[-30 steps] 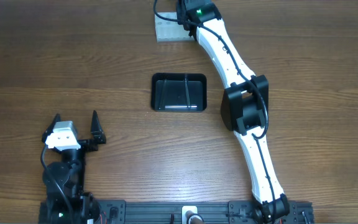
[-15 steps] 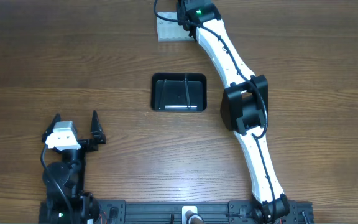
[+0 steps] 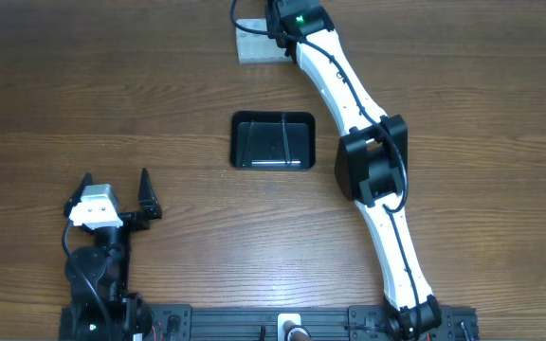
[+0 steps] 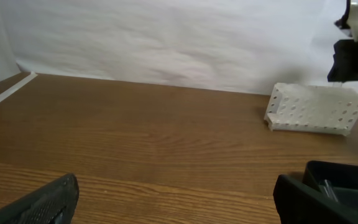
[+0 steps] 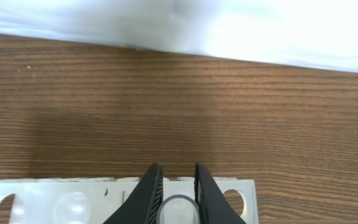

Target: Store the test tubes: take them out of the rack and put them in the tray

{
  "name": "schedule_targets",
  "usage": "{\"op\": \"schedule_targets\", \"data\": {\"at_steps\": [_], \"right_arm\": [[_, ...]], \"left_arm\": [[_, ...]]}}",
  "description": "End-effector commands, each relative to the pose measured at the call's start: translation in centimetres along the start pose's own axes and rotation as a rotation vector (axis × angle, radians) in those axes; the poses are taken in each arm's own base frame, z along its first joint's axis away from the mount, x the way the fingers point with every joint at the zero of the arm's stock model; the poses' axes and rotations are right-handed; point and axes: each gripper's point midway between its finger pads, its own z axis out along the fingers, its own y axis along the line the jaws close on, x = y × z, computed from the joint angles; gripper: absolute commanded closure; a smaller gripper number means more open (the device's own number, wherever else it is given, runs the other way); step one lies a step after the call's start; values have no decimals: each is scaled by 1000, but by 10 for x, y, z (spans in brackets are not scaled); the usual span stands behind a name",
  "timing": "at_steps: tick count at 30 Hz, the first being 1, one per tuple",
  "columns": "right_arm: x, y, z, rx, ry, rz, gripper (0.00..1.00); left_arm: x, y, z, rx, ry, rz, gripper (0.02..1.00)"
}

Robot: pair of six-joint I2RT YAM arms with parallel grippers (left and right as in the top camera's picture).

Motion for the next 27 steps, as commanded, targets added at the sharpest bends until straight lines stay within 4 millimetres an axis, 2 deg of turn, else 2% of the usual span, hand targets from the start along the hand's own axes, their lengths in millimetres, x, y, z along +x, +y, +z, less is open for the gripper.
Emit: {"op": "schedule_targets", "data": {"at_steps": [1,8,14,17,20,24,27], "right_arm": [[-65,-6,-68,-25,-148,44,877],[-98,-16,-117,-42,-227,73,884],[-102,-23,-161,-53,-212,87,886],[-91,-22,-179,-80,-154,121,886],[-71,-15,-193,-112,-68,145,888],[-31,-3,-200,-133,92,155,888],[0,-2,-202,-100,208,172,906]], "left_arm": [[1,0,0,2,-1,17,20],[1,0,0,2,-1,17,20],[1,0,0,2,-1,17,20],[1,0,0,2,-1,17,20],[1,0,0,2,-1,17,20],[1,0,0,2,-1,17,23],[1,0,0,2,-1,17,23]]}}
